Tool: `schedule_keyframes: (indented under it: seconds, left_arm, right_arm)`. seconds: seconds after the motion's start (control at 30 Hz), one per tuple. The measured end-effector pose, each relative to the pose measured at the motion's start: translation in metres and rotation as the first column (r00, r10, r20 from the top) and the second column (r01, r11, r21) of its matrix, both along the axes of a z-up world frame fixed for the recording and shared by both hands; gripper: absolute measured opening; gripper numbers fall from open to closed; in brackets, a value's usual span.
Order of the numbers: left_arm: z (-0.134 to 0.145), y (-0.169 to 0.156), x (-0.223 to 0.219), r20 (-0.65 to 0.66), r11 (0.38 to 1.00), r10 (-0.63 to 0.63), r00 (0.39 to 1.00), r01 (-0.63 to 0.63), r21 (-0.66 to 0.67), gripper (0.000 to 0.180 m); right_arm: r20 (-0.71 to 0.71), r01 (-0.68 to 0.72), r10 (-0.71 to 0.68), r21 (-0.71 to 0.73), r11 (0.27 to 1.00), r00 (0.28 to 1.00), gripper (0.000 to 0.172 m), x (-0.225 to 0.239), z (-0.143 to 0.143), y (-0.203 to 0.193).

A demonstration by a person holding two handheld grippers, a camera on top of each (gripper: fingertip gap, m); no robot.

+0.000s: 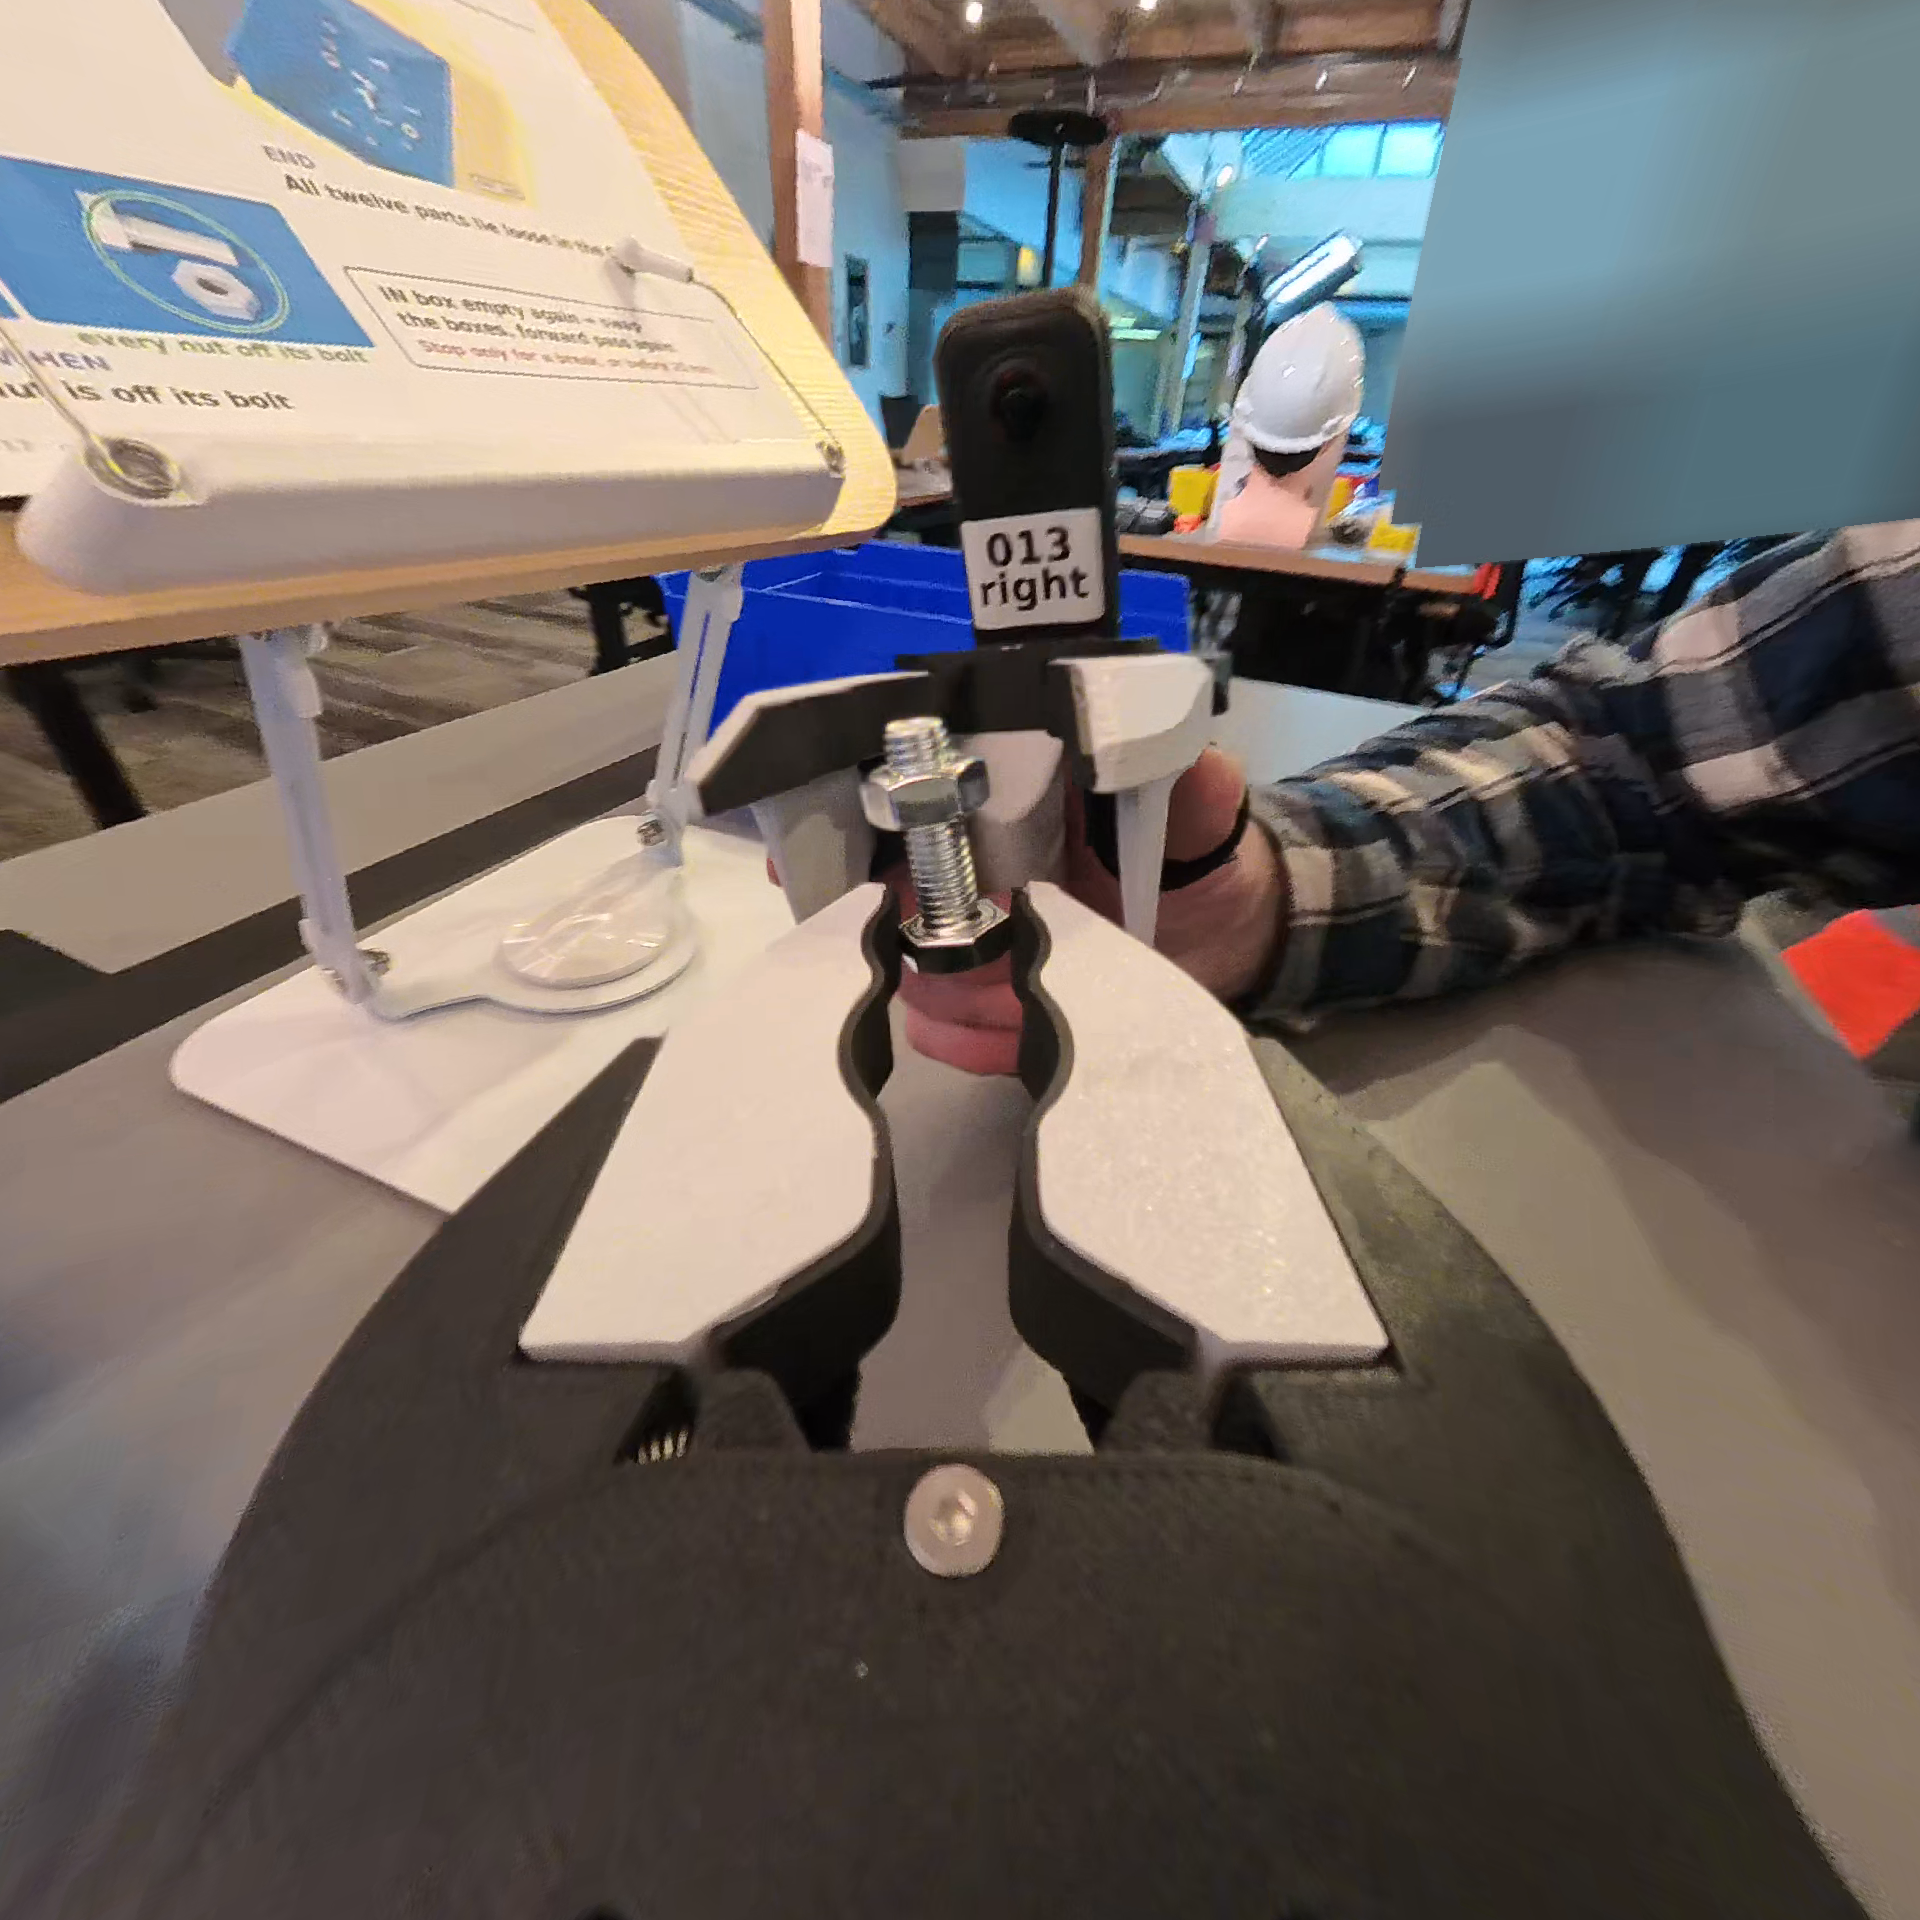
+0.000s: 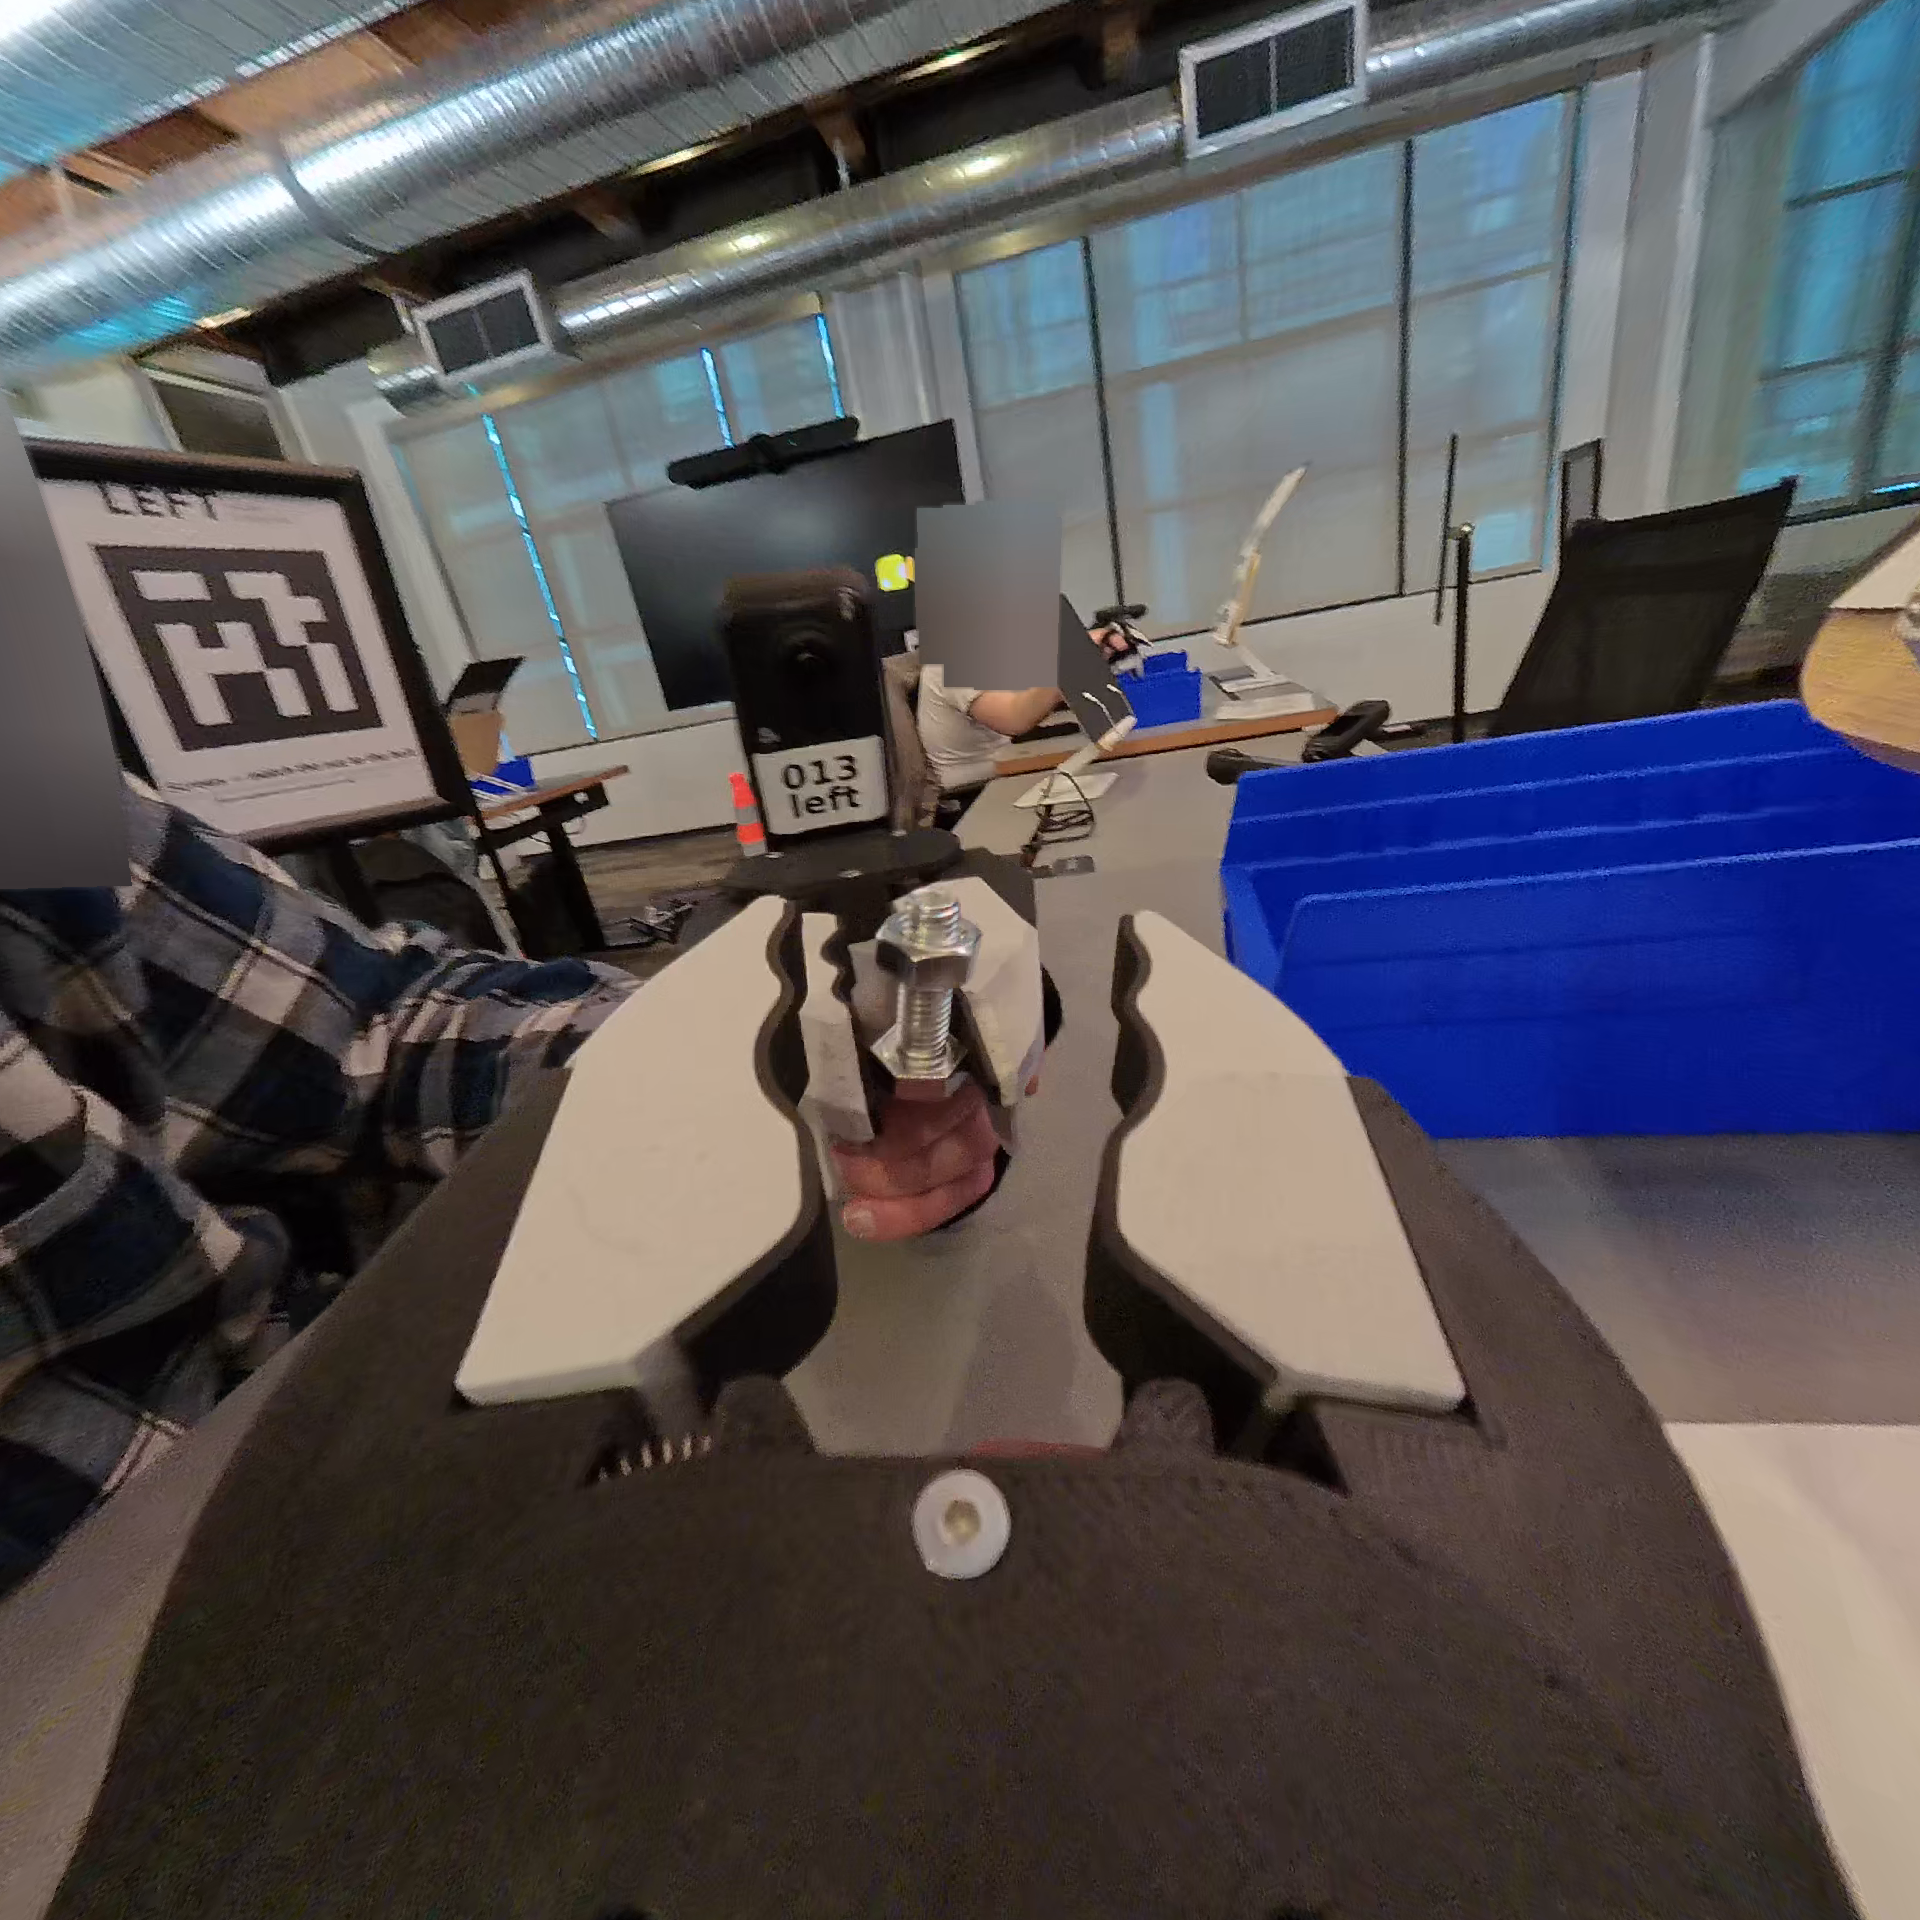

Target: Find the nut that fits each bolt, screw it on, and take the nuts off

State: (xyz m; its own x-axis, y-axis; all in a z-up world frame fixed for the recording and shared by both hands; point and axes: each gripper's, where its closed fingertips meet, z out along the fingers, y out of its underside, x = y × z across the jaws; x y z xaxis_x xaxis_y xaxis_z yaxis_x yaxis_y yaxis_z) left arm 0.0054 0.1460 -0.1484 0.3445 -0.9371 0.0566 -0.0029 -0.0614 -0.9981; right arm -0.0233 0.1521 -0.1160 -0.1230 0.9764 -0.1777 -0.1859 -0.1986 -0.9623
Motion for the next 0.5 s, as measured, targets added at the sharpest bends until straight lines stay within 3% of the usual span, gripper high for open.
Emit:
schedule_keyframes:
  seconds: [0.2, 0.5]
  left_arm:
    - [-0.004, -0.002, 0.005, -0.058, 0.999, 0.020, 0.998, -0.018, 0.045, 0.019]
    - [0.010, -0.007, 0.002, 0.024, 1.000, -0.013, 1.000, 0.012, 0.027, 0.019]
  right_arm:
    - [0.034, 0.053, -0.053, 0.004, 0.999, 0.998, 0.060, -0.004, -0.004, 0.006]
    - [0.024, 0.055, -0.055, 0.000, 0.998, 0.998, 0.065, 0.000, -0.002, 0.009]
